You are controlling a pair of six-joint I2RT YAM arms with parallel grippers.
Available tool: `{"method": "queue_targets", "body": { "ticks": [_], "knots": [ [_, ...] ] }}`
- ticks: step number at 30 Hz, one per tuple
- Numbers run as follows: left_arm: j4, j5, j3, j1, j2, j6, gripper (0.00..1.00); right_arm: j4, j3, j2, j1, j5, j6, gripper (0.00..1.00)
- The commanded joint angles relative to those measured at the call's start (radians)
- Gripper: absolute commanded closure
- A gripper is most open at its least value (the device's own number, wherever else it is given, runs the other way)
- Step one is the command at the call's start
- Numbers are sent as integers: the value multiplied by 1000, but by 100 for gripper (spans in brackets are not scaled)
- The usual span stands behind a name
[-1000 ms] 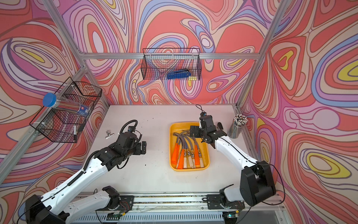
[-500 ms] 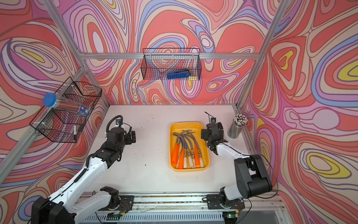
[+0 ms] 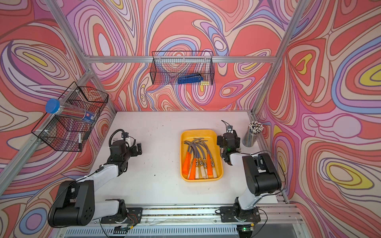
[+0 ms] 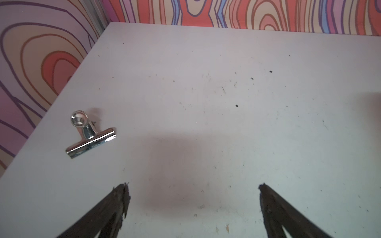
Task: Put small sickles into storage boxes
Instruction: Reset both arms
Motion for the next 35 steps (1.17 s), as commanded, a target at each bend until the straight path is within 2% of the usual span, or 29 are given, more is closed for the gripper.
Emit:
{"method": "queue_targets", "body": {
  "ticks": [1,3,5,10,11,12,14,16,19,30,35],
  "knots": [
    [257,33,-52,-1,49,17,0,154,-58,1,-27,-6,-15,1],
    [226,72,-36,-2,54,40,0,343,-129,38,-62,-64,-9,1],
    [357,85,-79,-2,90,50,0,327,-138,27,-102,-138,24,2],
    [517,97,-94,-5,224,64,0,371,-152,50,-113,-265,-13,2],
    [474,92,-82,-5,218,61,0,400,-165,61,-114,-277,-18,1],
    [394,71,-55,-5,200,54,0,435,-176,68,-114,-279,-20,1],
    [480,47,-76,-5,226,45,0,417,-171,66,-117,-286,-17,2],
    [398,-7,-52,-9,206,32,0,415,-171,64,-117,-287,-18,2],
    [482,-104,-81,-51,218,52,0,433,-175,66,-117,-281,-24,2],
    [456,-86,-67,-51,222,57,0,432,-177,63,-117,-277,-21,2],
    [441,-41,-60,-31,219,47,0,432,-176,63,-117,-276,-21,2]
  ]
}}
